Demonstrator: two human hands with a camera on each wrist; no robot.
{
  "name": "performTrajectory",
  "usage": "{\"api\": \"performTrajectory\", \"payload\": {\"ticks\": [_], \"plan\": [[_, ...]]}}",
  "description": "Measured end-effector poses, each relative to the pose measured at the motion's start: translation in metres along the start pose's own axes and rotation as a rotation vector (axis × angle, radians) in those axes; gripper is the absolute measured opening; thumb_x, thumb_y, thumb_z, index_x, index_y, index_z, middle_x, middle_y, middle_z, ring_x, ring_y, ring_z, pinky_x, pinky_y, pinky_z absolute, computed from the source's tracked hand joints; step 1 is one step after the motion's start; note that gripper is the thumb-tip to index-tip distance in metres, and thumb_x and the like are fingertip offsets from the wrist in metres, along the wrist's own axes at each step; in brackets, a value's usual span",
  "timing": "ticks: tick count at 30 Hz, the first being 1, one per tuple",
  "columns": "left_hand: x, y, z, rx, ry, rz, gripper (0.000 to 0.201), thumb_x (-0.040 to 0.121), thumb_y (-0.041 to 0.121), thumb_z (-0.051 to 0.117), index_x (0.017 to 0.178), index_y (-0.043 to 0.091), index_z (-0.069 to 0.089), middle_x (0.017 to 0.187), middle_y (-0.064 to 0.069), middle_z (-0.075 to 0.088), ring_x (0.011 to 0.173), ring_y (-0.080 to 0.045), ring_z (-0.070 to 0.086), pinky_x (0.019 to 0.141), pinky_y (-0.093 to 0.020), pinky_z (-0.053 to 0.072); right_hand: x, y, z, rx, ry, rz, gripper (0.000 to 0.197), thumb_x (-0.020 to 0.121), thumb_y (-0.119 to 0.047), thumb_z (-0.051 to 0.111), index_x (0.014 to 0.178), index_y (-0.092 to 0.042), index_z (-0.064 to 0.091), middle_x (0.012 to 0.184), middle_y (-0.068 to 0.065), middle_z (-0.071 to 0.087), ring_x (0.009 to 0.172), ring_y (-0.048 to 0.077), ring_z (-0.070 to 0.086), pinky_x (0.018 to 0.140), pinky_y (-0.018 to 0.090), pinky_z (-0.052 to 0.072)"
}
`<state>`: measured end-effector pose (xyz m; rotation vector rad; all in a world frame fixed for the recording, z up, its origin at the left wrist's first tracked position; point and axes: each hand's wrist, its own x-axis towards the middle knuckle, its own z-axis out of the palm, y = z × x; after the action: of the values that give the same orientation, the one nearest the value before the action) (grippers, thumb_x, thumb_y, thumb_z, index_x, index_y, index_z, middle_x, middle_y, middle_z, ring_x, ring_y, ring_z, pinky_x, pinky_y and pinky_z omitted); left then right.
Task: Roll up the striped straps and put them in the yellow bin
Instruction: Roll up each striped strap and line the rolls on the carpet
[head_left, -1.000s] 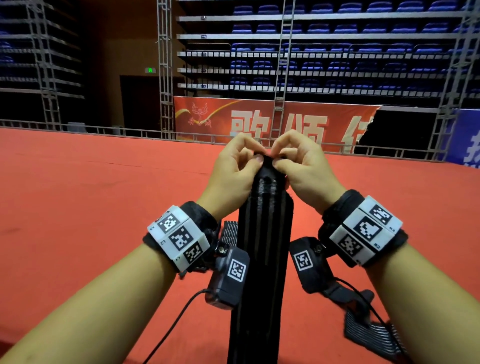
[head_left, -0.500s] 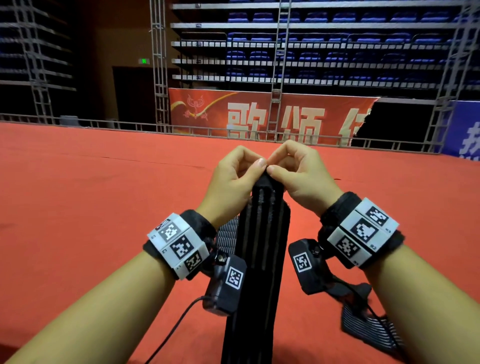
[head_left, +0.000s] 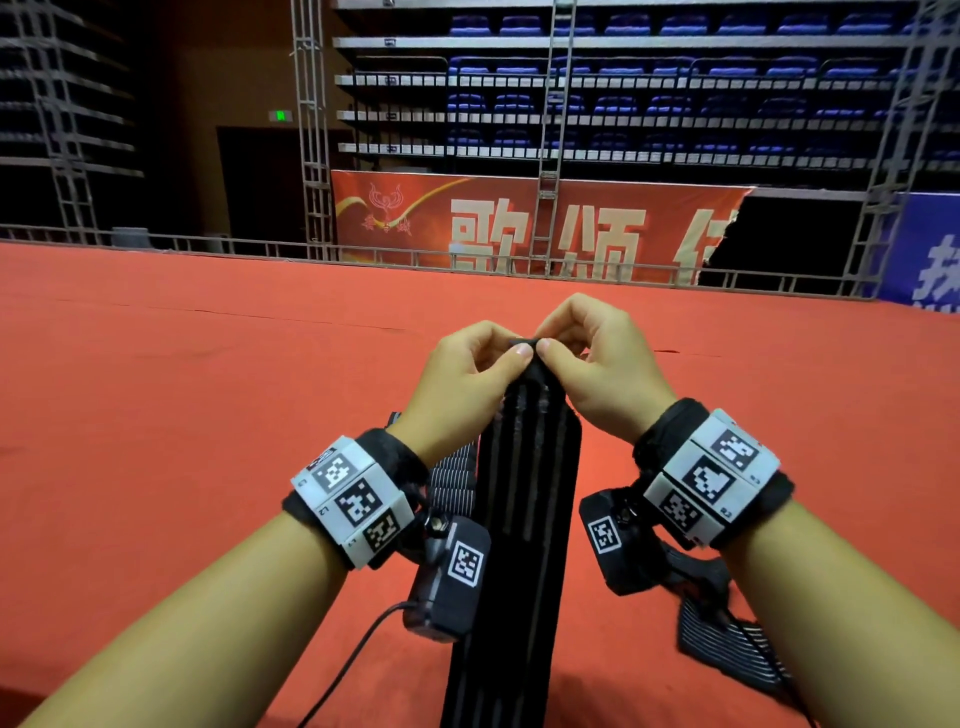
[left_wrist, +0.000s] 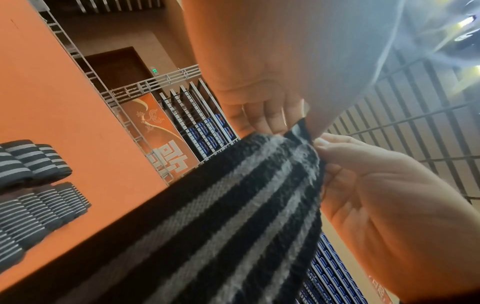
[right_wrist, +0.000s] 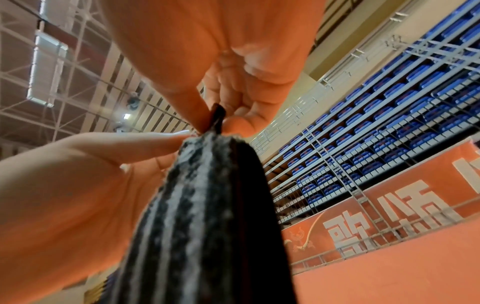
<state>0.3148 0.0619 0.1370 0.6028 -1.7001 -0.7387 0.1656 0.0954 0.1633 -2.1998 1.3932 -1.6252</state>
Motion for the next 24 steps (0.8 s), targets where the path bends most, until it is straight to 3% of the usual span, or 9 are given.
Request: {"api": "performTrajectory", "payload": {"ticks": [3, 7, 9, 11, 15, 20, 22, 24], "plan": [[0.002, -0.001, -0.003, 0.074, -0.015, 0.039, 0.013, 0.085, 0.027, 0.057, 0.083, 0.015, 0.062, 0.077, -0.007, 0.064, 0.073, -0.017, 0.057, 0.074, -0.049, 0.051, -0.002, 0.001, 0.002, -0.046, -0.016, -0.022, 0.019, 0.085, -0.004, 0.058, 0.077, -0.022, 0.056, 0.071, -0.006, 0.062, 0.062, 0.005, 0.056, 0.058, 0.016, 0.041], [-0.003, -0.008, -0.005, 0.166, -0.005, 0.116, 0.013, 0.088, 0.025, 0.056, 0.085, 0.014, 0.061, 0.079, -0.015, 0.063, 0.073, -0.032, 0.056, 0.071, -0.049, 0.048, -0.001, 0.003, -0.004, 0.000, -0.157, 0.075, 0.022, 0.082, -0.002, 0.058, 0.077, -0.023, 0.060, 0.067, -0.006, 0.063, 0.050, -0.002, 0.053, 0.048, 0.014, 0.040], [-0.007, -0.011, -0.003, 0.166, -0.017, 0.118, 0.014, 0.088, 0.027, 0.056, 0.087, 0.014, 0.061, 0.077, -0.013, 0.062, 0.069, -0.027, 0.054, 0.068, -0.044, 0.048, -0.002, 0.004, -0.005, -0.048, -0.167, 0.058, 0.020, 0.080, -0.003, 0.059, 0.074, -0.022, 0.061, 0.066, -0.005, 0.064, 0.052, 0.002, 0.054, 0.051, 0.021, 0.043], [-0.011, -0.012, 0.002, 0.093, -0.030, 0.033, 0.023, 0.088, 0.034, 0.056, 0.089, 0.012, 0.061, 0.074, -0.008, 0.059, 0.067, -0.014, 0.053, 0.065, -0.037, 0.046, -0.003, 0.004, -0.004, -0.108, -0.114, -0.002, 0.013, 0.078, -0.005, 0.059, 0.073, -0.017, 0.061, 0.066, -0.004, 0.063, 0.056, 0.008, 0.053, 0.055, 0.024, 0.043], [-0.016, -0.014, 0.006, -0.007, -0.083, -0.074, 0.053, 0.086, 0.047, 0.053, 0.093, -0.006, 0.057, 0.079, -0.005, 0.053, 0.073, -0.014, 0.048, 0.067, -0.037, 0.039, -0.009, 0.006, 0.001, -0.188, -0.033, -0.150, 0.012, 0.078, -0.003, 0.059, 0.073, -0.013, 0.055, 0.059, -0.010, 0.053, 0.054, 0.006, 0.045, 0.053, 0.019, 0.034], [-0.015, -0.010, 0.005, -0.110, -0.092, -0.160, 0.043, 0.087, 0.025, 0.053, 0.096, -0.017, 0.053, 0.082, -0.012, 0.054, 0.077, -0.019, 0.049, 0.067, -0.034, 0.039, -0.015, 0.010, 0.006, -0.276, -0.043, -0.335, 0.010, 0.077, -0.005, 0.053, 0.074, -0.013, 0.048, 0.063, -0.002, 0.050, 0.058, 0.020, 0.042, 0.053, 0.035, 0.038], [-0.014, -0.011, 0.004, -0.151, -0.086, -0.198, 0.029, 0.090, 0.014, 0.053, 0.092, -0.015, 0.053, 0.080, -0.013, 0.051, 0.073, -0.020, 0.046, 0.061, -0.032, 0.036, -0.015, 0.010, 0.006, -0.328, -0.082, -0.392, 0.008, 0.079, -0.004, 0.051, 0.076, -0.011, 0.048, 0.067, 0.002, 0.051, 0.060, 0.028, 0.046, 0.053, 0.041, 0.042], [-0.015, -0.012, 0.003, -0.166, -0.075, -0.215, 0.028, 0.085, 0.016, 0.054, 0.090, -0.012, 0.055, 0.078, -0.012, 0.049, 0.070, -0.019, 0.045, 0.060, -0.031, 0.034, -0.014, 0.011, 0.005, -0.391, -0.120, -0.419, 0.006, 0.080, -0.006, 0.047, 0.077, -0.011, 0.049, 0.069, 0.005, 0.052, 0.060, 0.032, 0.048, 0.052, 0.045, 0.045]]}}
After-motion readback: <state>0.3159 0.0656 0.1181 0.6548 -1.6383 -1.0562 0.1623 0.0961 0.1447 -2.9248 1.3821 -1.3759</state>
